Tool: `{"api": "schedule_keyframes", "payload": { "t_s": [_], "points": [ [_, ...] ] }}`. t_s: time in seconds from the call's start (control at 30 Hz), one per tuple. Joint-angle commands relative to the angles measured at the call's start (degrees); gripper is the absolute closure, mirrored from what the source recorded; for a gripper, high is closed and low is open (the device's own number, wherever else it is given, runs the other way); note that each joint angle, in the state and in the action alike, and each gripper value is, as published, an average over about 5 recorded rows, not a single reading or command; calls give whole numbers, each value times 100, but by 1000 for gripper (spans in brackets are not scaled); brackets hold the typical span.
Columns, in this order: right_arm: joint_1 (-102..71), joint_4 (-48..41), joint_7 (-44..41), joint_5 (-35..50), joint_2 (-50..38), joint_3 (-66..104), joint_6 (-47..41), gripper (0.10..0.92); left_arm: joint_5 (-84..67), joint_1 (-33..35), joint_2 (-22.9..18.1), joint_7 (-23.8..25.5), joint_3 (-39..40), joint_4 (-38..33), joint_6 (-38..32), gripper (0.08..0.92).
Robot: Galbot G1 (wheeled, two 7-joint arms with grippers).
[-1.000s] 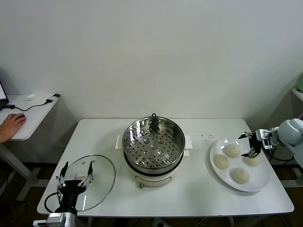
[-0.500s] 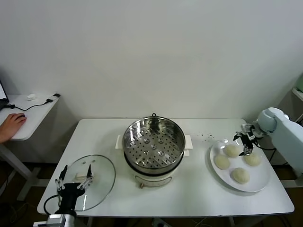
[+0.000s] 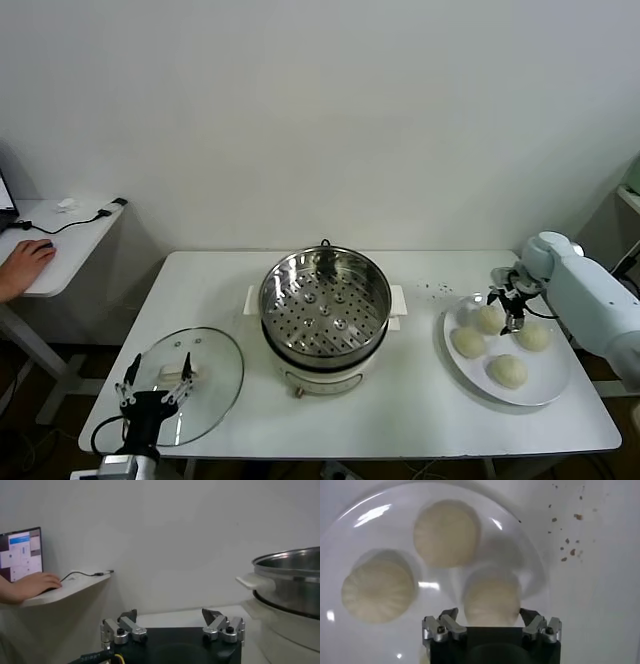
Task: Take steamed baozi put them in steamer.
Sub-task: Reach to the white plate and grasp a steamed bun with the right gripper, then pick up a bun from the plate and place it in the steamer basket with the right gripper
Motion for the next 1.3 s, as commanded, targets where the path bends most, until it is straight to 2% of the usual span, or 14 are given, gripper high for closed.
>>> {"api": "schedule_keyframes", "payload": {
  "t_s": [0.03,0.2,0.47,0.73,1.0,1.3],
  "points": [
    [29,-291,0,-276,190,128,51,279,2,13,8,-7,-11,-1,-2,177],
    [19,-276,-2,-234,193,183,51,369,8,9,-1,-10,-13,-1,-4,177],
    [5,-108,-49,-11,81,147,48,412,20,58,-7,-14,-11,6,-28,177],
    [274,475,-222,437,-192,-157,176,433,-13,130,-5,-39,-19,12,-62,177],
    [2341,1538,-632,1562,-369,-2184,675,438,-32,258,0,-37,-20,-35,-116,177],
    [4190,2289,-861,2006,636,-3372,1741,431,-31,375,-53,-23,7,-83,-149,177]
  ]
}}
